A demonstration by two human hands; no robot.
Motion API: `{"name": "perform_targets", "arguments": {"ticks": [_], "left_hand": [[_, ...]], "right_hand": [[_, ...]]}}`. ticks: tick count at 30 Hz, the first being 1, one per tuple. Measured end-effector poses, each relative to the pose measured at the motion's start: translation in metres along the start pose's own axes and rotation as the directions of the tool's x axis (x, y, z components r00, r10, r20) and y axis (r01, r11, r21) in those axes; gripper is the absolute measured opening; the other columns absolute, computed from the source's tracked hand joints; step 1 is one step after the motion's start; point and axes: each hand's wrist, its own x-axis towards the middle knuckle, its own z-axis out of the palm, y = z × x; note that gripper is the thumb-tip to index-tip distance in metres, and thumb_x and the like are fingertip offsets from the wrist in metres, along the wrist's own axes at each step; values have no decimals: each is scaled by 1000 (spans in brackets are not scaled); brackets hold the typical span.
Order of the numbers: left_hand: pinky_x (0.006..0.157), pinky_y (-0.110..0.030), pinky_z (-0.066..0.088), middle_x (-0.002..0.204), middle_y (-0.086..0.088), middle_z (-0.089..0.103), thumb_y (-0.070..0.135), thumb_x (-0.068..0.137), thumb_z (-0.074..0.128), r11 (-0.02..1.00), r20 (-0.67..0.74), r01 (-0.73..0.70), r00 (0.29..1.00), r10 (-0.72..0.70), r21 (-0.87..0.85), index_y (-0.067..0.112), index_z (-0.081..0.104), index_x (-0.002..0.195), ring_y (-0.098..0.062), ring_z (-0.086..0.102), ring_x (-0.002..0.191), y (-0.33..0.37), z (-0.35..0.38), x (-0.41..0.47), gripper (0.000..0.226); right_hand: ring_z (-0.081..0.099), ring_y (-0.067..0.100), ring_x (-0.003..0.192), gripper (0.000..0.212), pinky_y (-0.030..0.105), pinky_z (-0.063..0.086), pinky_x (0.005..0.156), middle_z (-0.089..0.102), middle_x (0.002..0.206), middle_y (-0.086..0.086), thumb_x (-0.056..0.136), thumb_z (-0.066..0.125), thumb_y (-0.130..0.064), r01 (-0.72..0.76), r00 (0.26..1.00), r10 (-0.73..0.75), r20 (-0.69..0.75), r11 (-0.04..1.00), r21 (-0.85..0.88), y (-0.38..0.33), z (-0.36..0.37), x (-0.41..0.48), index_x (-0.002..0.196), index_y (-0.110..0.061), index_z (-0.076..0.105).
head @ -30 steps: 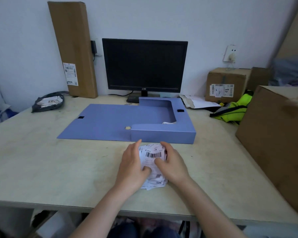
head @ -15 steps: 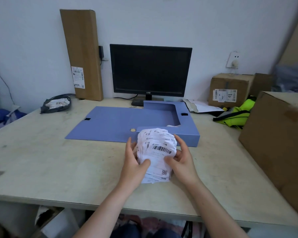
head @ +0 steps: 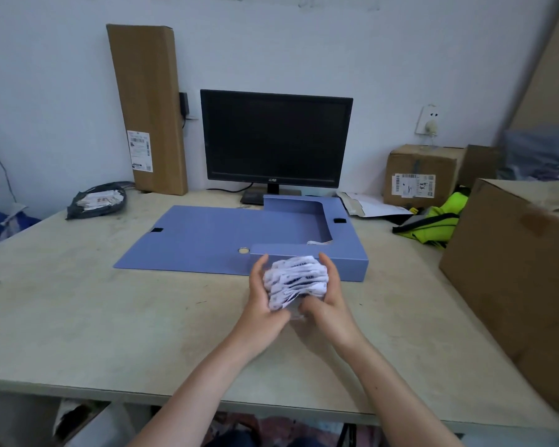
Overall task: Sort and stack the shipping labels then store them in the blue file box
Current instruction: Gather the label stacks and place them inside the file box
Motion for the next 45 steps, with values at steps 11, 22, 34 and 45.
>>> {"name": "perform_targets", "arguments": {"ticks": [11,22,34,45], "left_hand": [[74,-15,50,136,1,45,-15,80,50,994,-29,106,994,-106,-6,29,13,141,-3,57,106,11,5,13,84],[72,-17,54,130,12,45,-17,79,57,999,-67,12,998,-15,-40,37,-5,145,13,62,90,7,11,15,105],[94,-18,45,134,15,50,4,71,69,999,-121,-1,993,7,42,44,25,135,3,55,117,-5,15,17,87],[89,-22,48,121,17,58,-3,85,51,997,-204,22,978,-37,-78,38,21,137,2,60,106,-3,22,11,73]], "right_hand": [[61,2,104,81,16,51,76,54,129,-2,73,53,-7,-29,995,33,-99,999,40,-3,-3,8,146,-26,24],[61,-7,96,69,7,47,74,56,116,-8,75,54,-28,30,988,-9,-152,991,134,-14,5,7,140,-31,32],[64,14,98,34,40,52,92,61,107,-2,80,71,-39,-61,927,49,-373,998,-20,-24,21,33,110,-30,56],[67,9,87,16,25,53,80,67,96,-3,92,60,-18,84,946,-52,-321,992,89,-27,17,28,107,-23,61]]}}
